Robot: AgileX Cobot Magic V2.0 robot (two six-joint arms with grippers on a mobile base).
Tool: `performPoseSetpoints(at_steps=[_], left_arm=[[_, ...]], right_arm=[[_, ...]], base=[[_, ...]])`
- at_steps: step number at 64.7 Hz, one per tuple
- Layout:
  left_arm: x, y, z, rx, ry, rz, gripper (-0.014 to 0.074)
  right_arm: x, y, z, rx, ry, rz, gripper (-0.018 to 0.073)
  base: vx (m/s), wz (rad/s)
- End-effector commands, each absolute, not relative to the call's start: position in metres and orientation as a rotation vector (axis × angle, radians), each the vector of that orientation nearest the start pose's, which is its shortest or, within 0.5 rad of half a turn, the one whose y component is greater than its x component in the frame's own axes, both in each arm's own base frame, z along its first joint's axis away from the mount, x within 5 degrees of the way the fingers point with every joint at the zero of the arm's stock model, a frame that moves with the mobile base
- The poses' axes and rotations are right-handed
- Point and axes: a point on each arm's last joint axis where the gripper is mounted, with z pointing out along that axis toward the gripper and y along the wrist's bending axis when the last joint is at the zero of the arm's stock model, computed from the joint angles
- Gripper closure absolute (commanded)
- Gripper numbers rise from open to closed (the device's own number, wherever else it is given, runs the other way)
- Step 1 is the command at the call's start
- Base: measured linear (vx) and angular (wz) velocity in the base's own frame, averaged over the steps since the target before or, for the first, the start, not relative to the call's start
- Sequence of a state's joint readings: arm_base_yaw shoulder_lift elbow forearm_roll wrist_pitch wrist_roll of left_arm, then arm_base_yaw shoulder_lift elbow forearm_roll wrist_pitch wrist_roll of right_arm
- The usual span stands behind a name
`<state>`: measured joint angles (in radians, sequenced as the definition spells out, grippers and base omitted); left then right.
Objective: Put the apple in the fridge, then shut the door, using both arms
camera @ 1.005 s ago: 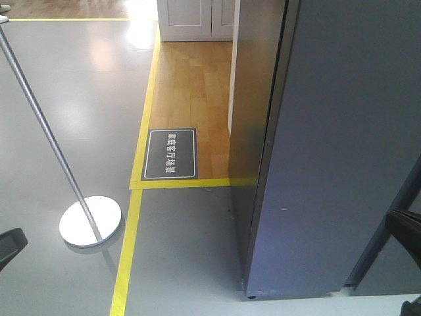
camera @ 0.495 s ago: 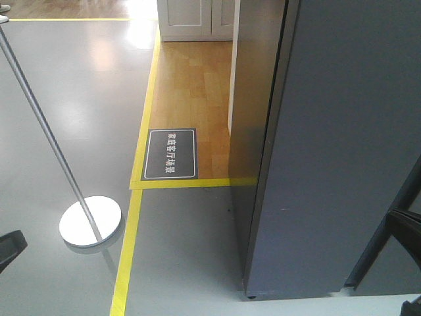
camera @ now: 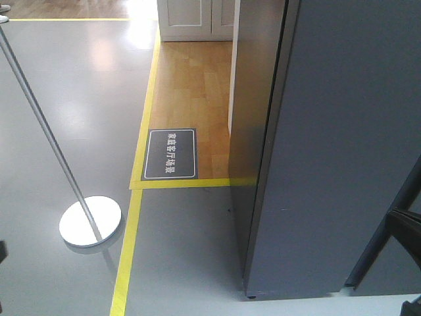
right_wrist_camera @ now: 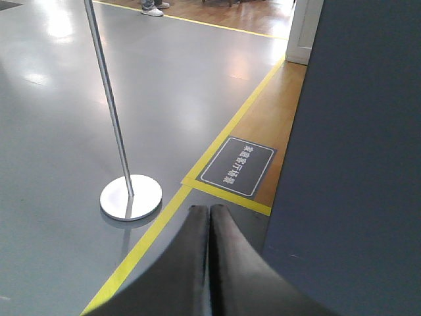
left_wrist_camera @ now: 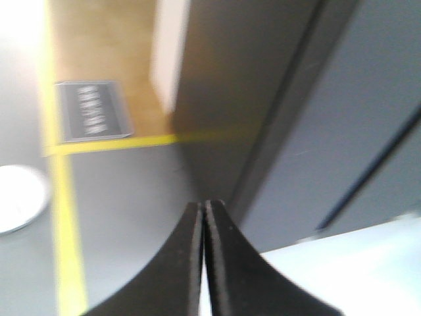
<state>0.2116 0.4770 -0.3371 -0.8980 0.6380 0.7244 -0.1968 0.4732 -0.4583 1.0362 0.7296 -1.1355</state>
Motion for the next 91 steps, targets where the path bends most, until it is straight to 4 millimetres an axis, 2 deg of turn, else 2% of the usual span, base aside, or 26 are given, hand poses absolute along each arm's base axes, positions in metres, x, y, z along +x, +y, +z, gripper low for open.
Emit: performPoseSetpoints(at_steps=[1,10,19,31,45,56,72,91], left_arm=[[0.095,-0.013,0.268,-0.106,1.970,-0.313,0.0602],[0.085,-0.004,0.276,-0.212,1.864,-0.208,0.0602],[0.073,0.002,0.279,-0.186,1.773,-0.068,0.0602],[0.063,0.006,0.257,-0.145,1.674,0.066,0.0602],[0.055,0.007,0.224,-0.159,1.579,0.098,0.0602],[0.054,0.007,0.200,-0.157,1.602,0.100,0.0602],[0.054,0.006,0.194,-0.058,1.661,0.142,0.0602],[0.054,-0.001,0.195,0.053,1.657,0.043,0.0602]], right_arm=[[0.095,0.033,0.312,-0.395,1.768,0.286,0.0562],[0.095,0.033,0.312,-0.395,1.768,0.286,0.0562],[0.095,0.033,0.312,-0.395,1.768,0.286,0.0562],[0.095,0.033,0.312,-0.395,1.768,0.286,0.0562],[0.095,0.033,0.312,-0.395,1.768,0.286,0.0562],[0.095,0.033,0.312,-0.395,1.768,0.286,0.0562],[0.095,0.033,0.312,-0.395,1.768,0.287,0.0562],[0.095,0.033,0.312,-0.395,1.768,0.286,0.0562]], base=[[0.00,0.00],[0.00,0.00],[0.00,0.00],[0.00,0.00],[0.00,0.00],[0.00,0.00],[0.00,0.00],[0.00,0.00]])
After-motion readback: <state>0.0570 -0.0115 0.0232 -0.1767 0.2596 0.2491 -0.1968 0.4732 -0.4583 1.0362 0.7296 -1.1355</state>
